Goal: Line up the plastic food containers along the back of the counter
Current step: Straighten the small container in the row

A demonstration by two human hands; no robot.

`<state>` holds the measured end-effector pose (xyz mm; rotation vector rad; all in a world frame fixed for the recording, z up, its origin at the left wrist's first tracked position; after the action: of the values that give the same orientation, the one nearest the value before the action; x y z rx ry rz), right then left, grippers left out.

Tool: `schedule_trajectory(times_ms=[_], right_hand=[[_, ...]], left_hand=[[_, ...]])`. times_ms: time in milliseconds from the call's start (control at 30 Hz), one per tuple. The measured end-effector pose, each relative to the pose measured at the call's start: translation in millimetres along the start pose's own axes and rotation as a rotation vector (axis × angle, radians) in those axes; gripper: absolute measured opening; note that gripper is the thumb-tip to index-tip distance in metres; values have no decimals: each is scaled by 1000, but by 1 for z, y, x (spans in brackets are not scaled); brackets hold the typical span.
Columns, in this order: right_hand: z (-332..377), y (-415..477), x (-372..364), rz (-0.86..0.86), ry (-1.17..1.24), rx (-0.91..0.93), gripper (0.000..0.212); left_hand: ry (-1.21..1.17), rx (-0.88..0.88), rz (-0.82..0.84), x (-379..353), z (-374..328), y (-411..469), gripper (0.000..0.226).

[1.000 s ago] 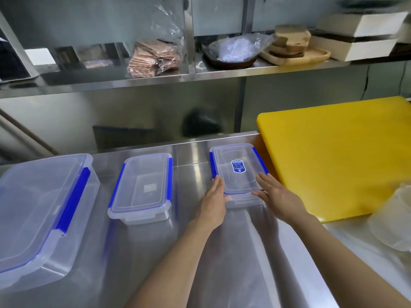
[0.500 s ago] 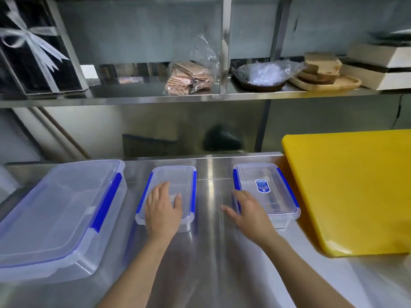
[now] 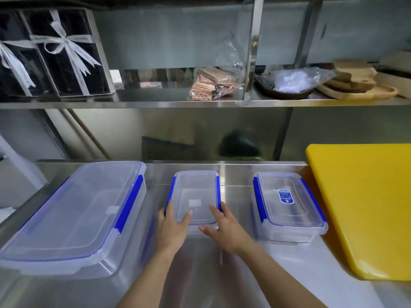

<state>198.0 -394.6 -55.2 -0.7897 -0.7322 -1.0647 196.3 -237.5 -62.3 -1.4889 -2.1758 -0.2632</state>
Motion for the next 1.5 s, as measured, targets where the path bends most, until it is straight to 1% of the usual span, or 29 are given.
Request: schedule_trajectory(times_ms=[100,233,300,367,433,500,633,700,767,800,900,933,1000,1033,1100,1200,1400,1500], right_hand=[[-6,0,0,12,-61,-7,70],[-5,-1,2,15,-126,-16,73],[-1,-3,6,-17,-184,-14,73],[10,-6,12,-102,-238,-6,68],[27,-8,18,-201,-248,19,62],[47,-9,19,-250,-191,48,61],[93,-12,6,-222,40,58,59],[117,-13,-6,-166,132,77,63],[137,-15,-23,-78,204,92,69],[147,-14,-33,-37,236,101,71],[176,-15,-60,46,319,168,81],[181,-13,-72,77,328,190,89],[197,-16,-87,132,272,228,104],[206,-21,-90,159,238,227,107],[214,-25,-97,205,187,196,103],[217,-22,-105,174,117,182,97],[223,-24,-98,160,69,160,90],[222,-27,-77,164,43,164,74]], left_hand=[[-25,-18,1,-5,-2,0,70],[8,-8,43,-9,-2,1,71],[67,-23,59,-5,-4,0,73],[97,-72,49,7,-8,-2,74],[108,-132,6,26,-17,-5,72],[116,-187,-72,54,-29,-9,67],[164,-349,-285,130,-40,-7,51],[230,-312,-359,167,-25,-2,50],[325,-221,-408,200,0,4,55],[377,-157,-406,212,13,5,59],[506,33,-317,236,54,4,68],[530,66,-282,240,64,3,68],[558,82,-224,240,80,1,67],[560,77,-212,239,85,1,67],[553,63,-220,238,90,2,66],[536,42,-232,241,93,7,65],[530,27,-207,243,92,4,64],[512,24,-161,247,85,3,66]])
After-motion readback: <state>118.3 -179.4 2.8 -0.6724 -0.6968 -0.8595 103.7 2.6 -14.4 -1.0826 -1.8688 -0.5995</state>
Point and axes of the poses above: each hand's wrist, its own y-axis towards the middle knuckle, its own x-axis out of the back of the hand, z = x × y, the point moved 4 cm from there along y, towards the middle knuckle, and after that the axes turned 12 degrees about -y, right-handed, at the moved point
